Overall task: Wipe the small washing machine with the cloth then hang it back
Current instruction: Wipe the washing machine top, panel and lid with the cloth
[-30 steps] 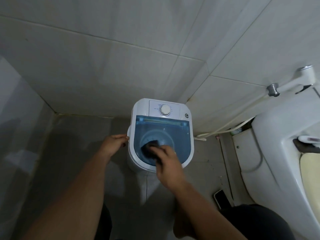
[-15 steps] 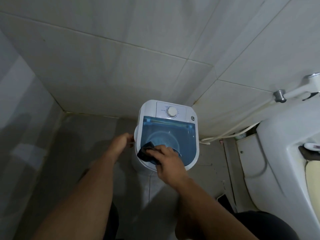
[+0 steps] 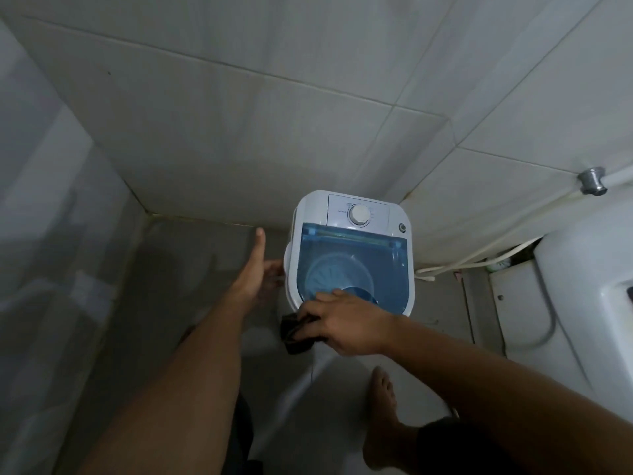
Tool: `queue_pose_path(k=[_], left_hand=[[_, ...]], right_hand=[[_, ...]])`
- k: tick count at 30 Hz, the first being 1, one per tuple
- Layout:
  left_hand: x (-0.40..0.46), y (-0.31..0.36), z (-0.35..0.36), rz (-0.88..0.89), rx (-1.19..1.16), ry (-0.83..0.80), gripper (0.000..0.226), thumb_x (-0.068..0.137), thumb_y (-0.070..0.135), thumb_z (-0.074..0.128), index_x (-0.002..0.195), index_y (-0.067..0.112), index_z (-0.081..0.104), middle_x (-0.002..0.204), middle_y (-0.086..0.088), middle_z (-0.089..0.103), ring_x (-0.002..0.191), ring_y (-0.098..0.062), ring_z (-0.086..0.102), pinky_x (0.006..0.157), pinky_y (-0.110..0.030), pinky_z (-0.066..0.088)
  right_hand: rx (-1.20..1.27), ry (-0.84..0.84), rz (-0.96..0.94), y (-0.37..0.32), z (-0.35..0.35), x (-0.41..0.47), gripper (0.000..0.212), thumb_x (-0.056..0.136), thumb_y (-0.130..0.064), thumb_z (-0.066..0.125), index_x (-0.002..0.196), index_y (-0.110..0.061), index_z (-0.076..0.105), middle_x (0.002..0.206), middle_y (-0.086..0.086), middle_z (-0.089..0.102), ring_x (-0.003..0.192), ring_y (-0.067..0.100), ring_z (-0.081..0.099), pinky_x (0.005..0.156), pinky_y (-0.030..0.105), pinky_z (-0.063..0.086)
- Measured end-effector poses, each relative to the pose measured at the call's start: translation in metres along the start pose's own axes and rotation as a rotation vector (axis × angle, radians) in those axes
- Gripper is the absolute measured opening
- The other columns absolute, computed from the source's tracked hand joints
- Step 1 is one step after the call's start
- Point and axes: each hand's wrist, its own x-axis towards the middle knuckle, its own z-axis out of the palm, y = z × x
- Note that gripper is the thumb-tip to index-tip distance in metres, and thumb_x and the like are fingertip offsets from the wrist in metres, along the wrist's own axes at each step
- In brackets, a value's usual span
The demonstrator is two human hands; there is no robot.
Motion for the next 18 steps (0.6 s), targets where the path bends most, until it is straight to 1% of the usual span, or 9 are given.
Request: queue_pose_path(k=[2, 3, 4, 6, 8, 10, 13, 16, 18], left_hand=[[0.001, -0.001, -0.002, -0.019, 0.000, 0.009, 0.110, 0.061, 0.102, 0.022, 0.095, 0.016, 0.082, 0.100, -0.006, 0.079, 0.100, -0.025, 0.072, 0.095, -0.041, 0.050], [0.002, -0.001, -0.002, -0.027, -0.001, 0.020, 0.115, 0.058, 0.103, 0.023, 0.103, 0.014, 0.080, 0.105, -0.009, 0.078, 0.105, -0.028, 0.071, 0.101, -0.044, 0.049], [0.001, -0.001, -0.002, -0.021, -0.005, 0.032, 0.116, 0.060, 0.101, 0.022, 0.106, 0.011, 0.079, 0.106, -0.011, 0.078, 0.104, -0.029, 0.072, 0.099, -0.044, 0.051], [-0.001, 0.001, 0.000, -0.030, -0.017, 0.052, 0.112, 0.068, 0.097, 0.017, 0.101, 0.010, 0.079, 0.102, -0.011, 0.079, 0.094, -0.024, 0.074, 0.085, -0.037, 0.056], [0.001, 0.001, -0.001, -0.046, -0.037, 0.047, 0.117, 0.065, 0.100, 0.017, 0.107, 0.008, 0.078, 0.110, -0.013, 0.077, 0.104, -0.027, 0.071, 0.090, -0.039, 0.054], [-0.001, 0.003, -0.002, -0.061, -0.035, 0.027, 0.121, 0.062, 0.101, 0.015, 0.115, 0.011, 0.075, 0.115, -0.013, 0.075, 0.111, -0.030, 0.068, 0.087, -0.039, 0.053], [-0.002, 0.004, -0.002, -0.081, -0.019, 0.033, 0.112, 0.064, 0.100, 0.012, 0.098, 0.017, 0.078, 0.101, -0.008, 0.078, 0.099, -0.026, 0.068, 0.075, -0.037, 0.048], [-0.003, 0.005, 0.001, -0.061, 0.011, 0.047, 0.106, 0.069, 0.097, 0.009, 0.090, 0.019, 0.077, 0.090, -0.003, 0.077, 0.090, -0.020, 0.066, 0.067, -0.033, 0.041], [-0.001, 0.004, 0.000, -0.064, 0.005, 0.057, 0.105, 0.069, 0.097, 0.010, 0.092, 0.020, 0.077, 0.095, -0.003, 0.077, 0.094, -0.021, 0.066, 0.070, -0.034, 0.042]], right_hand=[[-0.036, 0.106, -0.014, 0.018, -0.019, 0.008, 0.046, 0.088, -0.018, 0.066, 0.132, -0.030, 0.063, 0.129, 0.004, 0.060, 0.110, 0.026, 0.057, 0.089, 0.041, 0.048], [-0.056, 0.189, 0.053, 0.032, -0.029, 0.017, 0.049, 0.086, -0.016, 0.064, 0.134, -0.028, 0.061, 0.129, 0.006, 0.060, 0.110, 0.027, 0.057, 0.089, 0.039, 0.048], [-0.073, 0.266, 0.158, 0.046, -0.039, 0.027, 0.053, 0.084, -0.014, 0.063, 0.135, -0.027, 0.060, 0.129, 0.007, 0.060, 0.108, 0.028, 0.057, 0.088, 0.039, 0.049], [-0.071, 0.330, 0.383, 0.066, -0.050, 0.047, 0.061, 0.079, -0.009, 0.063, 0.137, -0.026, 0.058, 0.127, 0.008, 0.060, 0.104, 0.033, 0.057, 0.085, 0.047, 0.052], [-0.050, 0.257, 0.431, 0.065, -0.043, 0.059, 0.062, 0.075, -0.006, 0.062, 0.134, -0.025, 0.060, 0.126, 0.007, 0.061, 0.103, 0.036, 0.057, 0.084, 0.052, 0.051], [-0.069, 0.204, 0.323, 0.047, -0.022, 0.053, 0.054, 0.078, -0.011, 0.060, 0.131, -0.025, 0.062, 0.127, 0.007, 0.062, 0.105, 0.036, 0.058, 0.085, 0.051, 0.051], [-0.116, 0.130, 0.168, 0.018, 0.004, 0.018, 0.043, 0.091, -0.024, 0.055, 0.133, -0.030, 0.057, 0.136, 0.004, 0.058, 0.111, 0.030, 0.056, 0.089, 0.048, 0.049], [-0.243, -0.057, -0.126, -0.004, 0.015, -0.023, 0.044, 0.093, -0.023, 0.052, 0.135, -0.033, 0.053, 0.138, 0.001, 0.054, 0.112, 0.026, 0.054, 0.087, 0.044, 0.046], [-0.249, -0.018, -0.203, -0.001, 0.009, -0.034, 0.041, 0.097, -0.024, 0.054, 0.137, -0.032, 0.052, 0.138, 0.002, 0.054, 0.112, 0.025, 0.055, 0.089, 0.043, 0.046]])
